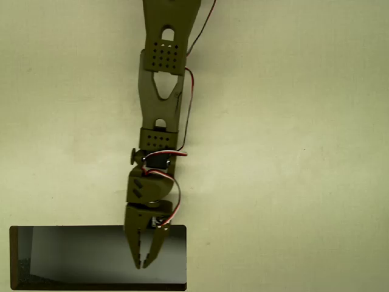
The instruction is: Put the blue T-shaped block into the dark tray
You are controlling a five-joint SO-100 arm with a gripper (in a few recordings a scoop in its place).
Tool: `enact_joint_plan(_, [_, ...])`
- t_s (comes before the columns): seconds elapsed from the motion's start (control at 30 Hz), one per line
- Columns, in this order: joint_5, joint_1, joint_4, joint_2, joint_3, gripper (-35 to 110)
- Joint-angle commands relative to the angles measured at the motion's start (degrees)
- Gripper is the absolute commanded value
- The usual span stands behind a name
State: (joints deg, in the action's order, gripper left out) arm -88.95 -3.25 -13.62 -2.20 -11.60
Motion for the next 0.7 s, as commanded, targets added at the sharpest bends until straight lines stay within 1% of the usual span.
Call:
enact_joint_plan(0.0, [-2.8,1.0,-8.3,-2.9,1.1,0])
enact_joint_plan(0.2, [-4.4,2.4,-11.4,-5.6,2.4,0])
enact_joint_plan(0.33, [-4.6,2.6,-17.3,-6.6,-0.4,0])
enact_joint_plan(0.43, [-5.1,2.6,-19.2,-6.6,-2.2,0])
enact_joint_plan(0.53, [-5.7,2.5,-24.3,-6.7,-5.4,0])
enact_joint_plan(0.67, [-4.5,2.5,-24.4,-6.7,-5.5,0])
